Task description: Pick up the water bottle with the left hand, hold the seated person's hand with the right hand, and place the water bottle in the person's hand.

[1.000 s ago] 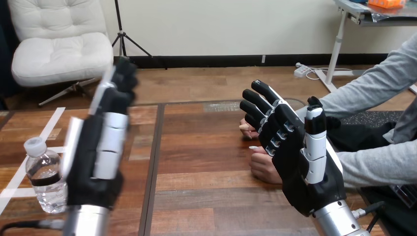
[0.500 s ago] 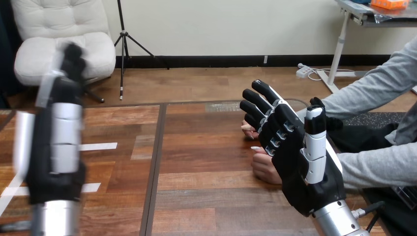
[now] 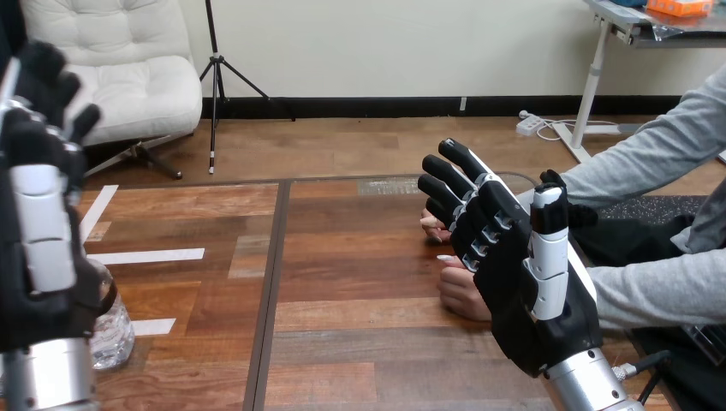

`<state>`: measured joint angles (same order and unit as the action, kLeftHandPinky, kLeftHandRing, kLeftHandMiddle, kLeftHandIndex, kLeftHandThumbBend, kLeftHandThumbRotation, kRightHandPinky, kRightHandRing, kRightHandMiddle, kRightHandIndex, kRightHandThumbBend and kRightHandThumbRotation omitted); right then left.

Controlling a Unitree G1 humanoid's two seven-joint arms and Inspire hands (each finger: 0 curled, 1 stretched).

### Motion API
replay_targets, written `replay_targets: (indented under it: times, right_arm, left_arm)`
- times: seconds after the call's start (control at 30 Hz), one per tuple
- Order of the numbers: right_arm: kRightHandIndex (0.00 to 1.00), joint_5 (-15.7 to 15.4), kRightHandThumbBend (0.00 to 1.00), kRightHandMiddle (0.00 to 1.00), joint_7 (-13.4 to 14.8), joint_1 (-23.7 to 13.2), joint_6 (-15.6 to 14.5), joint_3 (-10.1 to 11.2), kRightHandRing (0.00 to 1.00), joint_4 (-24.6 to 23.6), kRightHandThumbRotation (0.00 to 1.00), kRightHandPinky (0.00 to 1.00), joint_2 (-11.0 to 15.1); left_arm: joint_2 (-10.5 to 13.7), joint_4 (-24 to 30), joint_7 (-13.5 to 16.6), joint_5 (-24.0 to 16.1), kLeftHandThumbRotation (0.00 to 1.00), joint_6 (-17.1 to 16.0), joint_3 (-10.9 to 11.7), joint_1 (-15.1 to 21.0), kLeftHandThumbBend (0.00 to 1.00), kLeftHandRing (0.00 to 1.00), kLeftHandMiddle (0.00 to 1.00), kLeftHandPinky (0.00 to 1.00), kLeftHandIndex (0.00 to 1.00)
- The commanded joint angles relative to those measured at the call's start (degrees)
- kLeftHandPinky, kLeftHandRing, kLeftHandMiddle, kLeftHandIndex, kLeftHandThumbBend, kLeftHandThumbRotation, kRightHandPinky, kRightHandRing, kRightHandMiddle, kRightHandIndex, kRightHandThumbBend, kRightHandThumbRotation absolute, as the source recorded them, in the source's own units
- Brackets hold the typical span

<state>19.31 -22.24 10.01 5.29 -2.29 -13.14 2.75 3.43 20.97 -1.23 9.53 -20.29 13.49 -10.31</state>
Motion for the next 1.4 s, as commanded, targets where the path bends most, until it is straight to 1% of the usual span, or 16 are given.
replay_targets:
  times: [0.0, 0.1, 0.2, 0.3, 0.6, 0.7, 0.87, 1.07, 1.37]
  right_arm:
    - [0.92, -0.13, 0.8, 0.92, 0.16, -3.01, 0.59, -0.03, 0.93, -1.47, 1.0, 1.0, 0.13]
    - [0.92, -0.23, 0.8, 0.92, 0.05, -3.04, 0.69, -0.04, 0.93, -1.4, 1.0, 1.0, 0.24]
    - [0.92, -0.29, 0.8, 0.92, 0.09, -3.03, 0.62, -0.06, 0.93, -1.44, 1.0, 1.0, 0.26]
    - [0.92, -0.19, 0.8, 0.92, 0.08, -3.11, 0.49, -0.04, 0.93, -1.37, 1.0, 1.0, 0.26]
    - [0.92, -0.31, 0.81, 0.92, -0.15, -3.31, 0.77, -0.01, 0.94, -1.09, 1.0, 1.0, 0.41]
    - [0.92, -0.27, 0.81, 0.92, -0.17, -3.31, 0.85, 0.03, 0.94, -1.04, 1.0, 1.0, 0.39]
    - [0.92, -0.05, 0.8, 0.92, -0.22, -3.32, 0.79, 0.08, 0.94, -1.06, 1.0, 1.0, 0.35]
    - [0.92, 0.0, 0.8, 0.92, -0.21, -3.26, 0.68, 0.1, 0.94, -1.26, 1.0, 1.0, 0.4]
    - [0.92, 0.08, 0.8, 0.92, -0.25, -3.27, 0.47, 0.07, 0.94, -1.38, 1.0, 1.0, 0.47]
  left_arm:
    - [0.69, 1.02, 0.84, 0.13, 0.93, -1.17, 1.72, 3.23, 0.74, 0.91, 0.91, 0.87, 0.88]
    - [1.0, 0.73, 1.53, -0.1, 0.92, -1.28, 2.75, 3.41, 0.78, 0.9, 0.9, 0.86, 0.87]
    - [1.59, 0.09, 1.48, 0.4, 0.92, -1.78, 3.86, 3.53, 0.79, 0.9, 0.9, 0.86, 0.87]
    - [1.98, -0.14, 1.71, 0.78, 0.93, -1.59, 4.85, 3.76, 0.8, 0.91, 0.91, 0.86, 0.88]
    - [2.31, -0.76, 4.28, 0.01, 0.94, -0.77, 8.24, 4.21, 0.84, 0.91, 0.9, 0.86, 0.87]
    - [2.41, -1.1, 4.85, -0.02, 0.94, -0.75, 8.99, 4.31, 0.85, 0.9, 0.89, 0.85, 0.86]
    - [2.31, -1.67, 5.48, 0.22, 0.94, -0.89, 9.86, 4.66, 0.84, 0.88, 0.87, 0.83, 0.84]
    - [2.95, -3.42, 5.31, 0.32, 0.94, -1.58, 11.18, 5.19, 0.82, 0.86, 0.85, 0.78, 0.83]
    - [3.91, -5.27, 5.24, 0.05, 0.96, -1.95, 12.72, 5.54, 0.8, 0.85, 0.85, 0.75, 0.84]
